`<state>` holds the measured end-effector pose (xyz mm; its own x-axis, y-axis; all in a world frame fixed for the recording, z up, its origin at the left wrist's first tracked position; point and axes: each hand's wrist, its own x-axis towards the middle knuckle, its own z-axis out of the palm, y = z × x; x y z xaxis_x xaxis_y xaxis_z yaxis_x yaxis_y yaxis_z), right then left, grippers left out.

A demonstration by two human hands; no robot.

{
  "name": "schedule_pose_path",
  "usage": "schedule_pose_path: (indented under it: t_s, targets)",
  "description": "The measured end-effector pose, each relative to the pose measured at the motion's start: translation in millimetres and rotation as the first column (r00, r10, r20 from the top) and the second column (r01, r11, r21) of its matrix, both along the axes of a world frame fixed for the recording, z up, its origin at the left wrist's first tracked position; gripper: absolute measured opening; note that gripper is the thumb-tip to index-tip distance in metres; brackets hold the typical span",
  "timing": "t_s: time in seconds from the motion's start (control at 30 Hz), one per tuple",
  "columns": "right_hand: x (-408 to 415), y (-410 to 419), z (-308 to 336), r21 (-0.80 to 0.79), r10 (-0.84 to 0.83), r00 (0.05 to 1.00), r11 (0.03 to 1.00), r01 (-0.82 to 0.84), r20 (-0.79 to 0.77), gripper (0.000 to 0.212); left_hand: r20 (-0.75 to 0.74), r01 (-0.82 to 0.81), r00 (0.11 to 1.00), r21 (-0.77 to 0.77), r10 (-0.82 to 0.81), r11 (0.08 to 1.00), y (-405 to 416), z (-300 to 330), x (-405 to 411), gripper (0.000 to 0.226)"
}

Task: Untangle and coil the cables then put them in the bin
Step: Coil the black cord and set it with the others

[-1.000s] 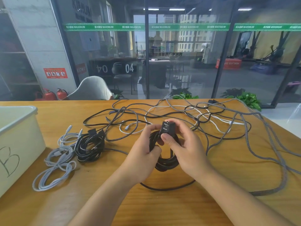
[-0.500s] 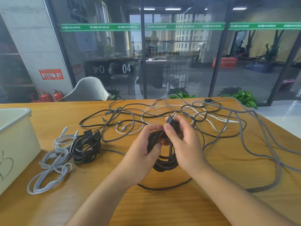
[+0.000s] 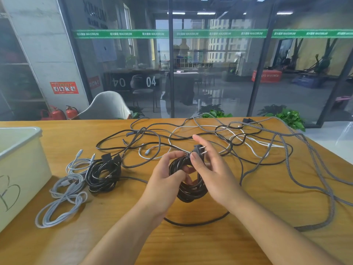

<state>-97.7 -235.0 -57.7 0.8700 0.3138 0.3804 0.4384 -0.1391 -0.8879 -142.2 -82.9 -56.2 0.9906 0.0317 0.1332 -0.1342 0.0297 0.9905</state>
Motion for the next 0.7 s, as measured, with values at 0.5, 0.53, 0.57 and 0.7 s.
schedule_pose_path:
  t_s: [0.5, 0.53, 0.57, 0.7]
  targets:
    - [-10, 14, -14, 0.015, -0.048, 0.996, 0.999, 0.047, 0.077, 0.066, 0.117, -0.095, 0.987, -0.150, 0.113, 0.984, 2, 2, 7, 0.018]
    - [-12, 16, -16, 0.024, -0.092, 0.989, 0.996, 0.090, 0.114, 0.067, 0.139, -0.094, 0.984, -0.133, 0.113, 0.987, 0, 2, 6, 0.017]
    - [-13, 18, -17, 0.038, -0.136, 0.980, 0.990, 0.132, 0.144, 0.067, 0.155, -0.090, 0.982, -0.123, 0.109, 0.988, -2, 2, 5, 0.017]
    - [-16, 21, -11, 0.158, -0.224, 0.959, 0.968, 0.197, 0.174, 0.043, 0.217, -0.075, 0.971, -0.109, 0.098, 0.991, -8, 4, 1, 0.019]
